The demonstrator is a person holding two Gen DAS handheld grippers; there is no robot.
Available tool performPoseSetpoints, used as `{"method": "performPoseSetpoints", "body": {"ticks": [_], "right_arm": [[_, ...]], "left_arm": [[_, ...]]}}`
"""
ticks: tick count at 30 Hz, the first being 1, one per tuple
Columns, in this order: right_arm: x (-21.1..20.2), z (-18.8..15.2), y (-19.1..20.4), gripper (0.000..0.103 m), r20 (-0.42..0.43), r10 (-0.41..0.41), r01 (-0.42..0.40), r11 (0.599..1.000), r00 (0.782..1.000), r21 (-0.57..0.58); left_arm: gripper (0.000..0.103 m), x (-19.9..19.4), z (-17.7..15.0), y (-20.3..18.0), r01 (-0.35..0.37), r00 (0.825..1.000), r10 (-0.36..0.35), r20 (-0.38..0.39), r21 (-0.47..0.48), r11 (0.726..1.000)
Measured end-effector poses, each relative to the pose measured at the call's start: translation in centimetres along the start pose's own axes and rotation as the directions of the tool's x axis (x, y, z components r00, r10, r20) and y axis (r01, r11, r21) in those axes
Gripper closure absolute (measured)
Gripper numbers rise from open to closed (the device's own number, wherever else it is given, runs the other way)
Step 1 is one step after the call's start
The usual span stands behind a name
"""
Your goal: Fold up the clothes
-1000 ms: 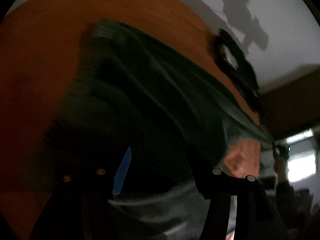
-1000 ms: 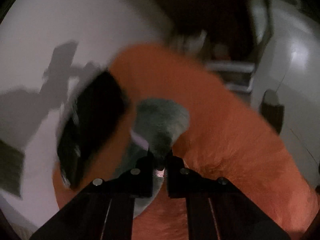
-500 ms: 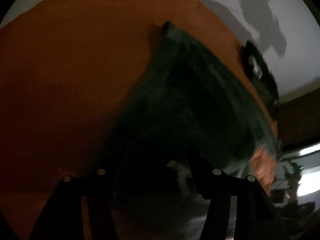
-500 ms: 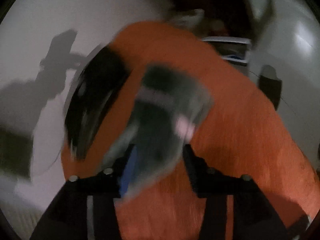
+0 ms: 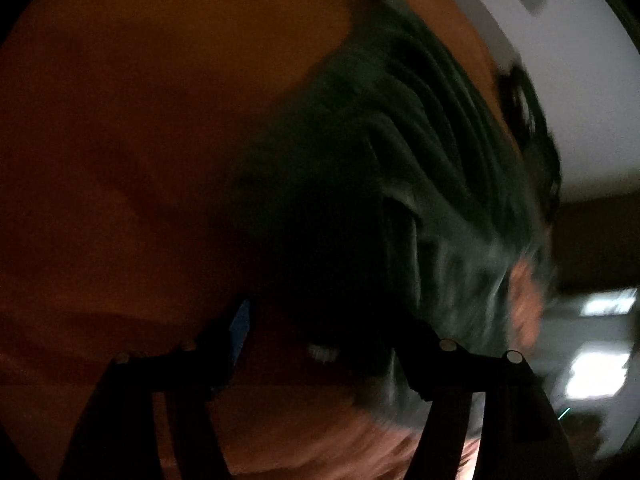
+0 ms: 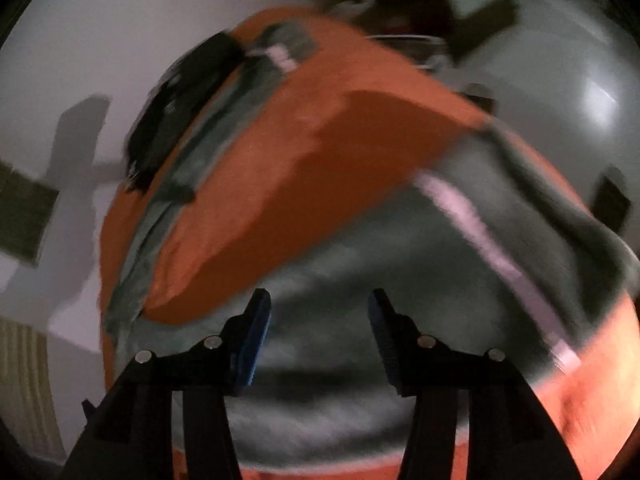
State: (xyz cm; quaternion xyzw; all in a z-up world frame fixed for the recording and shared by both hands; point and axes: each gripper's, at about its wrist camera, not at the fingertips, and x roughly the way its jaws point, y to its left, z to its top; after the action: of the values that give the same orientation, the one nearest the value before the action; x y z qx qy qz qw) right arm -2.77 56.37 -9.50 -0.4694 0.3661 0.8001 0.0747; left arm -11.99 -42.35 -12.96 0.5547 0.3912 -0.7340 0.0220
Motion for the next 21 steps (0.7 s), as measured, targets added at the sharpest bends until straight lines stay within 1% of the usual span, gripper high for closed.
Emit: {"method": "performPoseSetpoints", "body": {"ticks": [1,2,3,4,6,8,9,11,13,15,17,19,20,21], "right_arm": [[-1.0,-0.8,-1.2,0.053,0.018,-0.022,0.021,0.999,1.000,0.027],[-1.9,-1.5,-2.4,0.053,0.035,-0.038,0.036,0.998,0.999,0.059],[-2.6,-2.0,-3.4,0.053,0.048,-0.048,0.044,0.995,0.998,0.091],[-3.1,-2.5,-4.5,0.053,0.060,-0.058,0.050,0.991,0.997,0.124],[-4.4,-3.4,-6.4,0.053,0.075,-0.072,0.057,0.981,0.995,0.184],[-5.8,-4.4,-7.9,0.053,0.086,-0.077,0.054,0.968,0.993,0.246],[-6.2,-4.6,-8.2,0.053,0.093,-0.078,0.052,0.965,0.993,0.256],[-6.9,-5.0,-8.5,0.053,0.096,-0.084,0.056,0.964,0.992,0.261],[-6.7,-5.2,-8.6,0.053,0.092,-0.087,0.061,0.964,0.992,0.257],[-5.8,-5.2,-8.5,0.053,0.085,-0.083,0.059,0.966,0.993,0.253],[-4.6,-5.0,-8.2,0.053,0.061,-0.065,0.048,0.966,0.996,0.253],[-3.6,-4.6,-8.0,0.053,0.046,-0.055,0.042,0.967,0.997,0.250],[-3.3,-4.3,-7.7,0.053,0.038,-0.055,0.044,0.968,0.998,0.246],[-3.2,-4.0,-7.3,0.053,0.035,-0.062,0.052,0.971,0.997,0.235]], "left_arm": [[0.035,0.1,0.1,0.3,0.022,0.999,-0.020,0.048,-0.049,0.999],[0.038,0.2,0.3,0.7,0.047,0.995,-0.037,0.097,-0.097,0.994],[0.078,0.2,0.4,1.0,0.073,0.988,-0.052,0.146,-0.140,0.987],[0.097,-0.2,0.5,0.9,0.090,0.980,-0.059,0.188,-0.162,0.983],[0.097,-1.8,0.2,0.1,0.078,0.965,-0.025,0.260,-0.197,0.977],[0.097,-6.2,-1.4,-2.0,0.074,0.942,-0.001,0.335,-0.206,0.976],[0.097,-8.3,-2.2,-3.0,0.069,0.930,0.013,0.368,-0.209,0.975],[0.097,-11.6,-3.7,-4.0,0.011,0.921,0.064,0.383,-0.189,0.982],[0.097,-14.7,-5.2,-4.8,-0.047,0.911,0.113,0.396,-0.172,0.984],[0.097,-13.9,-5.9,-3.7,-0.098,0.925,0.164,0.344,-0.202,0.974],[0.094,-11.4,-5.8,-1.4,-0.114,0.949,0.173,0.265,-0.224,0.968],[0.086,-8.4,-5.9,1.5,-0.125,0.973,0.169,0.159,-0.255,0.959],[0.085,-7.4,-5.9,2.9,-0.125,0.980,0.163,0.110,-0.290,0.949],[0.081,-6.8,-6.2,4.6,-0.103,0.987,0.137,0.078,-0.341,0.934]]}}
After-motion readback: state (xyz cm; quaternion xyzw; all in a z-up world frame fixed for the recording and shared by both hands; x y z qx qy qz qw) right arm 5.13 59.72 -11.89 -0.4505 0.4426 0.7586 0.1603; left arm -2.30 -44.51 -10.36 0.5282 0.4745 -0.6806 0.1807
